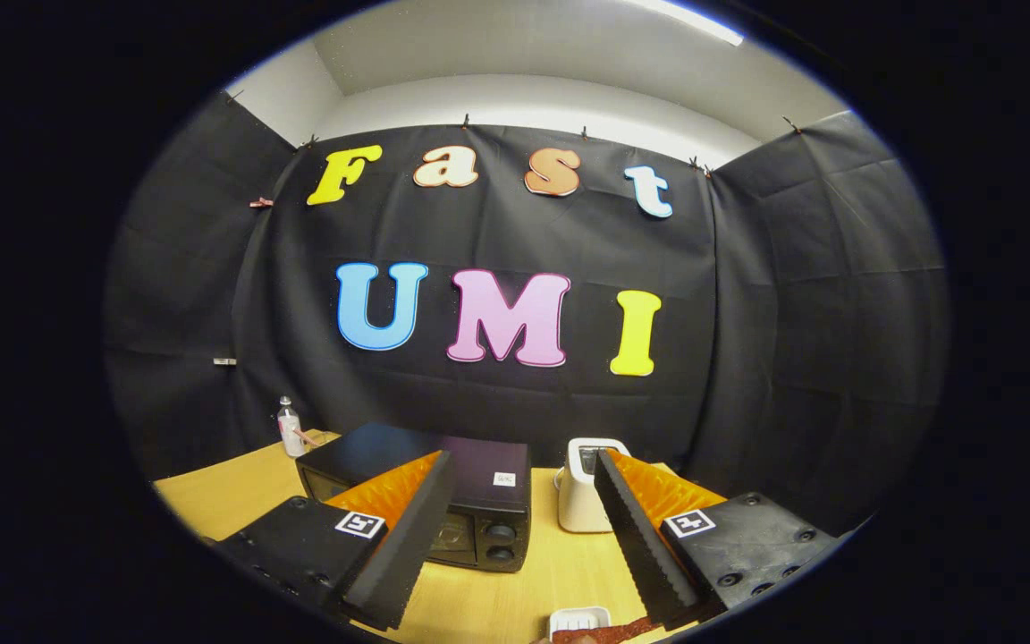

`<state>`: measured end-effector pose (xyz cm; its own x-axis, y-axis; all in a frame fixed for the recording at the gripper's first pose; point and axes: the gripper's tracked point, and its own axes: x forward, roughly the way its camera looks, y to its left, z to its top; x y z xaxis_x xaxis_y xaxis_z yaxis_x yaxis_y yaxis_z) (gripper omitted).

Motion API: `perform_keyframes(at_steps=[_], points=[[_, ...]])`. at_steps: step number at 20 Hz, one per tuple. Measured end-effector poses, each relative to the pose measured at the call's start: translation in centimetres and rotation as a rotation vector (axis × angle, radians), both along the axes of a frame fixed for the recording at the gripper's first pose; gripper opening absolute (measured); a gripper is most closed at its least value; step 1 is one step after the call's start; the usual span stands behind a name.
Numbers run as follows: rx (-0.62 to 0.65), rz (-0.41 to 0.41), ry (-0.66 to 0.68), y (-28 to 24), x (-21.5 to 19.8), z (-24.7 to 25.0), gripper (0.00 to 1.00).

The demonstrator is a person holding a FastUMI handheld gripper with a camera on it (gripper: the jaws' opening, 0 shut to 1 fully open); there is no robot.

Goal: Open the toaster oven, put the food inside, and close the toaster oven door.

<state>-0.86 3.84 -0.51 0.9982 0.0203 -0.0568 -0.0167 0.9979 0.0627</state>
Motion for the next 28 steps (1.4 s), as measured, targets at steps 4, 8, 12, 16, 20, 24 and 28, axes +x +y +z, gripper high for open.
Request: perform_keyframes(at_steps=[4, 8, 12, 16, 20, 24, 28], points=[[0.02, 0.002, 0.042, 1.8, 0.1, -1.0, 0.97], [0.022, 0.034, 0.092, 4.5, 0.7, -1.6, 0.97], [0.033, 0.054, 0.069, 7.2, 1.9, -0.8, 0.97], [0.066, 0.081, 0.033, 11.2, 3.7, -1.5, 0.97], [0.049, 0.038, 0.075, 14.0, 5.2, -4.1, 0.97], [0.062, -0.022, 0.118, 16.9, 7.1, -7.1, 0.97], [0.04, -0.034, 0.192, 19.0, 8.7, -11.2, 0.98]])
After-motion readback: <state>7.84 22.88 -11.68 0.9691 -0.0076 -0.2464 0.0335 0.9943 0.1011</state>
